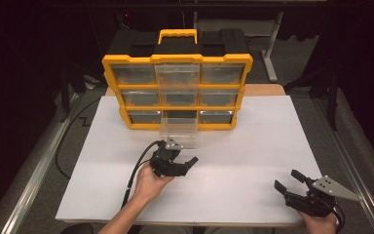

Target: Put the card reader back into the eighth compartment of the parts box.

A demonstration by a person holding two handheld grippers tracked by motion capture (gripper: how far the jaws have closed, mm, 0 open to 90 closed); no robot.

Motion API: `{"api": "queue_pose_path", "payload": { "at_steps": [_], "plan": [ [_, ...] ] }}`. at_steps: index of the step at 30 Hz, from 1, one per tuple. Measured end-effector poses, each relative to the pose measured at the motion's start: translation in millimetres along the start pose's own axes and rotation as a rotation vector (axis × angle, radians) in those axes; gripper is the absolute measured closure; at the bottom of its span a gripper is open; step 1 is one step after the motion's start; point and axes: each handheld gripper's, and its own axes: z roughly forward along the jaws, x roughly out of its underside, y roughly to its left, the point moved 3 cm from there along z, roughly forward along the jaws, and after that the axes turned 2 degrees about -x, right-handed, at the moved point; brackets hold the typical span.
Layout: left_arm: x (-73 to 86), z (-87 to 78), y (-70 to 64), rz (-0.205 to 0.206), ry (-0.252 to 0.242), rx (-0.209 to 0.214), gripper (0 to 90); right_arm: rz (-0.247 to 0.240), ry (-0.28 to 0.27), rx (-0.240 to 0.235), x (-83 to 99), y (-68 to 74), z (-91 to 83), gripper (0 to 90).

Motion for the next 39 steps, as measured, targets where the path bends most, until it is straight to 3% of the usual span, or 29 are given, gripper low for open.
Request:
{"api": "queue_pose_path", "payload": {
  "at_steps": [5, 8, 17, 22, 28, 39],
  "plan": [
    [-2.7, 2.0, 0.8, 0.01, 0.046, 0.012, 41.8, -0.001, 0.001, 0.001, 0.0, -0.1, 0.2, 22.2],
    [-5.4, 5.4, 1.1, 0.028, 0.101, 0.003, 42.3, 0.004, 0.007, 0.0, 0.1, 0.3, 0.0, 22.2],
    [-8.8, 17.4, -1.7, 0.044, 0.193, -0.009, 44.7, 0.005, 0.008, 0.0, 0.2, 0.2, 0.5, 22.2],
    [-10.0, 22.7, -4.5, 0.048, 0.221, -0.027, 48.5, 0.004, 0.006, -0.001, 0.2, 0.2, 0.4, 22.2],
    [-9.2, 29.6, -2.7, 0.038, 0.254, -0.006, 54.5, 0.004, 0.009, -0.002, 0.3, 0.2, 0.6, 22.3],
    [-6.7, 35.4, -5.5, 0.069, 0.288, -0.019, 69.1, 0.005, 0.015, -0.005, 0.5, 0.0, 1.4, 22.6]
  ]
}}
